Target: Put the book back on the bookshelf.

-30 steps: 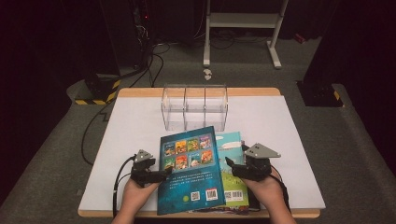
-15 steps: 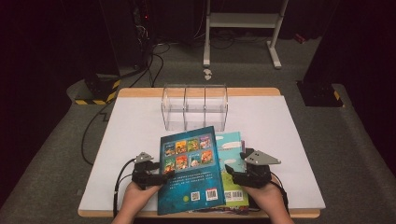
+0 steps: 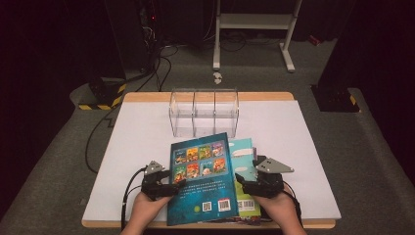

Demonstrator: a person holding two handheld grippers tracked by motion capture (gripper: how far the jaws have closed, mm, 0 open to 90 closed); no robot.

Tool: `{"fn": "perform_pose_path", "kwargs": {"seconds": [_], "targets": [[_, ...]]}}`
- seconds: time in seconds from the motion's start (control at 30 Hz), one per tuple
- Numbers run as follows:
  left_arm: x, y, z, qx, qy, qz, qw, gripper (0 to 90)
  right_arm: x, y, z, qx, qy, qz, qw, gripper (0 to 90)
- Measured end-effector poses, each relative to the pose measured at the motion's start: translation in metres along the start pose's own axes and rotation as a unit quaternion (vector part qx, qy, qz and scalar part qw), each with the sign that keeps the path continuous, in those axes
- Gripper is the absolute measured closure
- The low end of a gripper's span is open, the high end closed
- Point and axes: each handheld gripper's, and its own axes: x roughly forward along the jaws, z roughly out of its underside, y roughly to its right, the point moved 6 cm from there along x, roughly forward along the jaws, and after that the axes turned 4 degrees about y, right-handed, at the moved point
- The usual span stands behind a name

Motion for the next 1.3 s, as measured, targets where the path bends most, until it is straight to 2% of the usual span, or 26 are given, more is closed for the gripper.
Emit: {"fn": "perform_pose_path", "kwargs": {"seconds": [0.5,0.73,0.87,0.97,1.1,1.3], "targets": [[0.009,0.021,0.002,0.008,0.004,0.014,0.9999,17.2,-0.003,0.007,0.002,0.013,-0.006,0.006,0.9999,20.6],[0.016,0.042,0.006,0.015,0.01,0.04,0.999,17.3,-0.005,0.013,0.003,0.023,-0.008,0.011,0.9996,21.4],[0.021,0.057,0.008,0.025,0.001,0.051,0.9984,17.3,-0.006,0.017,0.004,0.027,-0.009,0.014,0.9995,21.7],[0.026,0.065,0.008,0.033,-0.009,0.056,0.9978,17.3,-0.007,0.022,0.005,0.035,-0.008,0.018,0.9992,21.6],[0.032,0.073,0.007,0.035,-0.01,0.06,0.9975,18.0,-0.009,0.027,0.007,0.047,-0.01,0.017,0.9987,21.2],[0.038,0.078,0.005,0.034,-0.005,0.065,0.9973,18.4,-0.01,0.032,0.008,0.071,-0.013,0.011,0.9974,20.2]]}}
